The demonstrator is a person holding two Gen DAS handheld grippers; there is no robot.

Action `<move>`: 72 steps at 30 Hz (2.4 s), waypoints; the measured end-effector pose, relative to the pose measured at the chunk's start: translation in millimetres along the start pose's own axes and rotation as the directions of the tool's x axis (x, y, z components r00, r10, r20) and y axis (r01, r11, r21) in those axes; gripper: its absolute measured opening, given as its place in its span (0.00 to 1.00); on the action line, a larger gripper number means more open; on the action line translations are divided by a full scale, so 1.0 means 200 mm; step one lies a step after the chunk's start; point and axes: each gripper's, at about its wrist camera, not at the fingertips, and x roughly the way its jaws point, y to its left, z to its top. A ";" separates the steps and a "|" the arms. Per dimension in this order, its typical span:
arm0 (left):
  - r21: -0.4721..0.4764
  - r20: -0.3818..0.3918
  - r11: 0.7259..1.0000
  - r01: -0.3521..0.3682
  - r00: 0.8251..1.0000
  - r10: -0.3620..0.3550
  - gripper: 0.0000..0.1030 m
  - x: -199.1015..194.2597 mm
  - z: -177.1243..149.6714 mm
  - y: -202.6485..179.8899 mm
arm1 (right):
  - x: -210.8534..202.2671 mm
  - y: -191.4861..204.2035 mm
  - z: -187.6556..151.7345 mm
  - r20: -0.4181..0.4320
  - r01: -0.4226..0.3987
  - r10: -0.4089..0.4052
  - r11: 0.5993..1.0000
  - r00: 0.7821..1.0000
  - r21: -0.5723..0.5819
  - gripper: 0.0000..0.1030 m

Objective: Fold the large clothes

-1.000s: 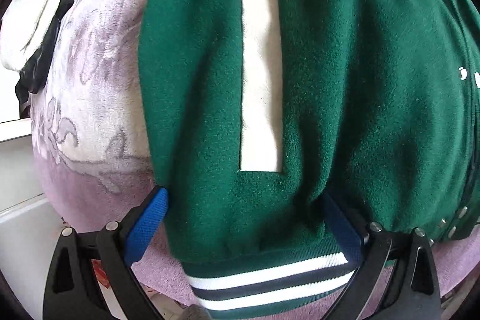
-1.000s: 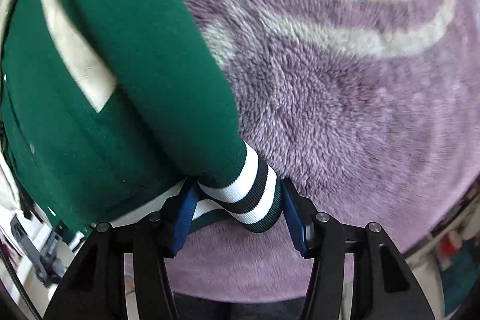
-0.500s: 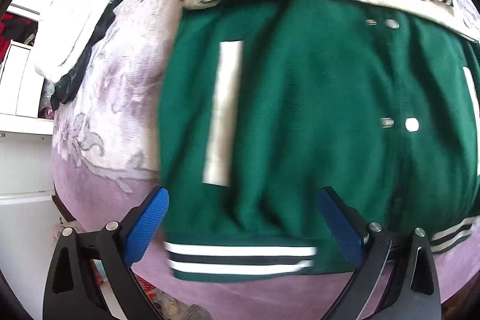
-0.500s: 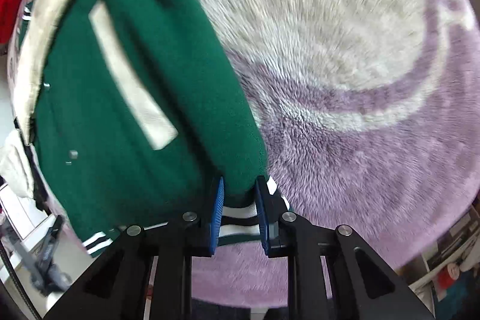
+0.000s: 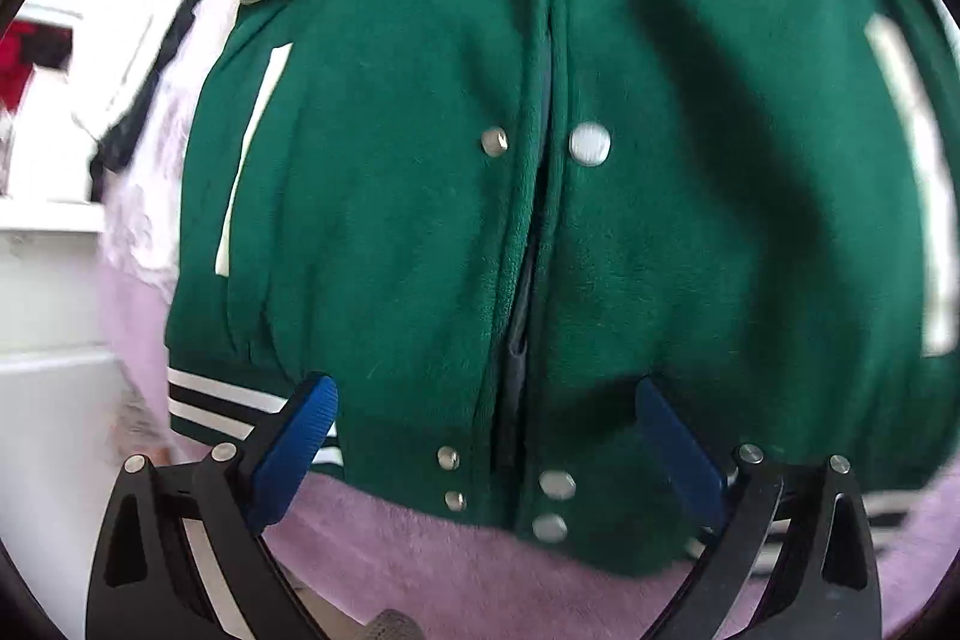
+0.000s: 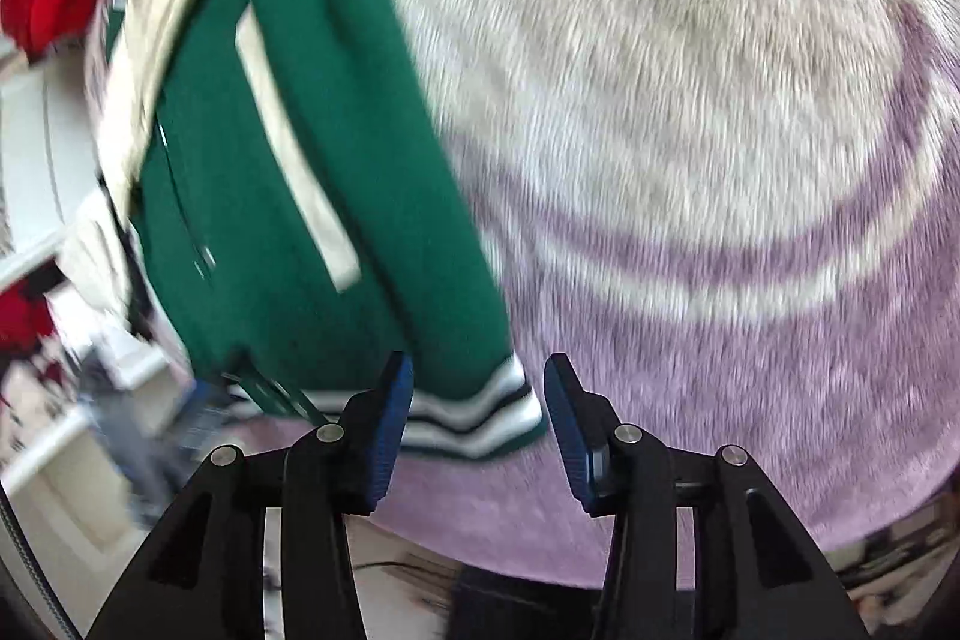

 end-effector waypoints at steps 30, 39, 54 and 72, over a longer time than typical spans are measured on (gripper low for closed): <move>-0.015 0.002 0.997 -0.080 0.997 0.080 1.00 0.06 -0.03 0.04 | 0.21 -0.42 -0.17 -0.230 0.014 -0.036 0.995 0.973 -0.094 0.00; 0.070 0.136 0.987 -0.147 0.981 0.137 1.00 -0.36 -0.14 -0.16 | -0.23 -0.56 -0.18 -0.121 0.179 -0.203 0.967 0.972 -0.184 0.41; 0.360 0.209 0.915 -0.185 0.971 0.114 1.00 -0.40 -0.39 -1.33 | -1.22 -1.10 0.32 0.138 0.321 -0.326 0.945 0.935 0.059 0.70; 0.322 0.289 0.879 -0.351 0.921 0.262 0.98 -0.39 -0.16 -1.24 | -1.07 -0.69 0.56 0.167 0.290 -0.293 0.956 0.941 0.042 0.70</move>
